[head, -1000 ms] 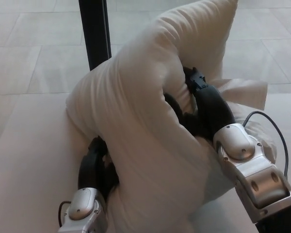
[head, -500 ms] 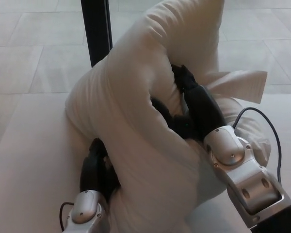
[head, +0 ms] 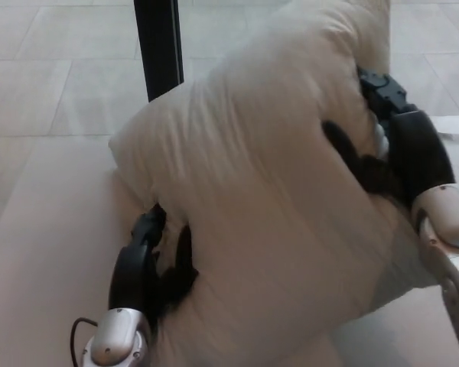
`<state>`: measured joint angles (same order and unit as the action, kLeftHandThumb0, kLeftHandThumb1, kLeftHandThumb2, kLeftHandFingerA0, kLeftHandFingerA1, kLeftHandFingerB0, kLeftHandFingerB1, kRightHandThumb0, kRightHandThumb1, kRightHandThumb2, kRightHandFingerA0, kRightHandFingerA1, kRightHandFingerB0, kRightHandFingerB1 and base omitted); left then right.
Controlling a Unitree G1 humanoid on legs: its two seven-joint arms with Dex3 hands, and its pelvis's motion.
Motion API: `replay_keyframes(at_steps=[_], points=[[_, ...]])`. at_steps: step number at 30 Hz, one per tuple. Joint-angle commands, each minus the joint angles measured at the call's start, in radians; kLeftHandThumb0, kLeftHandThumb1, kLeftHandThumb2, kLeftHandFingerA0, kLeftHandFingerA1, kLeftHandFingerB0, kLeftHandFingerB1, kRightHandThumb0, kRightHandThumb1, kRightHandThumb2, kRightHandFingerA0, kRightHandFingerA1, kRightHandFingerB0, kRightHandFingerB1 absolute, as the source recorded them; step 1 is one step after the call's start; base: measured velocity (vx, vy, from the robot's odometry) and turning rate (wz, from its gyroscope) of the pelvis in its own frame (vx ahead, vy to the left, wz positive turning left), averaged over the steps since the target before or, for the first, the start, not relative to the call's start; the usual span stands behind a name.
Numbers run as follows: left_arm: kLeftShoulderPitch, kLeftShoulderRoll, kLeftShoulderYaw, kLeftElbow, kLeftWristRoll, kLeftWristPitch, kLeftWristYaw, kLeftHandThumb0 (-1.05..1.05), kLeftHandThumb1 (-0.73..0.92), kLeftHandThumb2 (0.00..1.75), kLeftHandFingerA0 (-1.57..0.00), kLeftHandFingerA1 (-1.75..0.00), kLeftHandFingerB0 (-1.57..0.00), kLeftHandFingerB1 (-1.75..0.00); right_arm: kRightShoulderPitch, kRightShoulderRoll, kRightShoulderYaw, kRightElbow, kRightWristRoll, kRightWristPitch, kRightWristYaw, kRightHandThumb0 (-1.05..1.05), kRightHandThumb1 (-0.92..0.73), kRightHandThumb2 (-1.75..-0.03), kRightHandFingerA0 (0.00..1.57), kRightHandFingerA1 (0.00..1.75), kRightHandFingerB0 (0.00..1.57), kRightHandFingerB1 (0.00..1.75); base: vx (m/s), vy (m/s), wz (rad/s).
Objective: The robot uses its left hand to press on the left side of the pillow kept in the middle of the desk and uses its right hand to lift up and the right side of the pillow and turn it over
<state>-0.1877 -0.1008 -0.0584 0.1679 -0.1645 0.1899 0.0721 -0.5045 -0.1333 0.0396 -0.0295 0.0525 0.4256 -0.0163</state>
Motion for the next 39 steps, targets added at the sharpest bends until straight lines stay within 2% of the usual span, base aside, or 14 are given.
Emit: replay_keyframes(at_steps=[1, 3, 5, 9, 10, 11, 12, 15, 16, 21, 23, 24, 31, 39], points=[[0.127, 0.177, 0.014, -0.162, -0.213, 0.325, -0.309, -0.61, 0.66, 0.63, -0.56, -0.72, -0.07, -0.21, 0.143, -0.140, -0.265, -0.049, 0.394, 0.297, 0.338, -0.65, -0.66, -0.61, 0.16, 0.50, 0.15, 0.26, 0.00, 0.000, 0.00], [0.148, 0.247, 0.091, -0.211, -0.264, 0.350, -0.325, -0.53, 0.72, 0.66, -0.46, -0.65, -0.08, -0.19, 0.179, -0.194, -0.357, -0.015, 0.422, 0.289, 0.369, -0.69, -0.51, -0.84, 0.14, 0.57, 0.07, 0.39, 0.00, 0.000, 0.00], [0.165, 0.311, 0.157, -0.222, -0.297, 0.361, -0.348, -0.59, 0.56, 0.93, -0.46, -0.70, -0.02, -0.31, 0.204, -0.235, -0.421, 0.006, 0.428, 0.305, 0.375, -0.65, -0.65, -0.60, 0.16, 0.52, 0.18, 0.27, 0.00, 0.000, 0.00], [0.183, 0.352, 0.221, -0.201, -0.319, 0.327, -0.365, -0.60, 0.71, 0.64, -0.44, -0.69, -0.11, -0.25, 0.224, -0.257, -0.486, 0.016, 0.436, 0.334, 0.357, -0.67, -0.50, -0.82, 0.18, 0.56, 0.15, 0.40, 0.00, 0.000, 0.00], [0.184, 0.340, 0.296, -0.195, -0.384, 0.355, -0.333, -0.61, 0.64, 0.62, -0.48, -0.66, -0.14, -0.28, 0.239, -0.281, -0.514, 0.025, 0.433, 0.340, 0.360, -0.66, -0.62, -0.59, 0.20, 0.51, 0.23, 0.28, 0.00, 0.000, 0.00], [0.190, 0.329, 0.369, -0.191, -0.442, 0.364, -0.307, -0.44, 0.49, 0.97, -0.49, -0.71, 0.00, -0.44, 0.259, -0.309, -0.547, 0.039, 0.438, 0.337, 0.382, -0.65, -0.63, -0.59, 0.19, 0.53, 0.21, 0.27, 0.00, 0.000, 0.00], [0.192, 0.336, 0.395, -0.196, -0.456, 0.372, -0.299, -0.55, 0.69, 0.60, -0.48, -0.62, -0.16, -0.28, 0.261, -0.319, -0.559, 0.050, 0.439, 0.338, 0.387, -0.68, -0.50, -0.83, 0.16, 0.55, 0.13, 0.40, 0.00, 0.000, 0.00], [0.192, 0.375, 0.444, -0.169, -0.477, 0.384, -0.337, -0.63, 0.62, 0.61, -0.45, -0.62, -0.13, -0.28, 0.286, -0.359, -0.596, 0.066, 0.436, 0.338, 0.401, -0.66, -0.61, -0.57, 0.25, 0.53, 0.22, 0.27, 0.00, 0.000, 0.00], [0.201, 0.401, 0.480, -0.147, -0.492, 0.390, -0.363, -0.63, 0.67, 0.60, -0.45, -0.61, -0.15, -0.29, 0.309, -0.382, -0.629, 0.070, 0.440, 0.345, 0.408, -0.68, -0.49, -0.83, 0.18, 0.56, 0.13, 0.40, 0.00, 0.000, 0.00], [0.240, 0.479, 0.608, -0.113, -0.531, 0.403, -0.406, -0.75, 0.47, 0.83, -0.40, -0.63, -0.09, -0.44, 0.362, -0.482, -0.796, 0.152, 0.495, 0.339, 0.478, -0.68, -0.60, -0.58, 0.17, 0.48, 0.19, 0.27, 0.00, 0.000, 0.00], [0.231, 0.495, 0.650, -0.090, -0.560, 0.423, -0.414, -0.73, 0.44, 0.82, -0.39, -0.62, -0.09, -0.45, 0.368, -0.505, -0.839, 0.183, 0.512, 0.338, 0.494, -0.71, -0.47, -0.82, 0.15, 0.54, 0.11, 0.39, 0.00, 0.000, 0.00], [0.245, 0.517, 0.693, -0.075, -0.558, 0.390, -0.425, -0.67, 0.55, 0.57, -0.44, -0.55, -0.25, -0.39, 0.395, -0.545, -0.904, 0.208, 0.506, 0.324, 0.491, -0.73, -0.55, -0.58, 0.29, 0.56, 0.32, 0.34, 0.00, 0.000, 0.00], [0.315, 0.621, 0.898, -0.043, -0.604, 0.411, -0.435, -0.84, 0.29, 0.73, -0.67, -0.56, -0.49, -0.53, 0.558, -0.702, -1.156, 0.505, 0.469, 0.163, 0.535, -0.79, -0.62, -0.60, 0.38, 0.62, 0.41, 0.46, 0.00, 0.000, 0.00], [0.503, 0.642, 1.024, 0.205, -0.559, 0.295, -0.586, -0.86, 0.23, 0.64, -0.89, -0.53, -0.66, -0.56, 0.805, -0.714, -1.397, 0.900, 0.518, -0.034, 0.493, -0.93, -0.52, -0.91, 0.47, 1.02, 0.03, 0.64, 0.00, 0.000, 0.00]])
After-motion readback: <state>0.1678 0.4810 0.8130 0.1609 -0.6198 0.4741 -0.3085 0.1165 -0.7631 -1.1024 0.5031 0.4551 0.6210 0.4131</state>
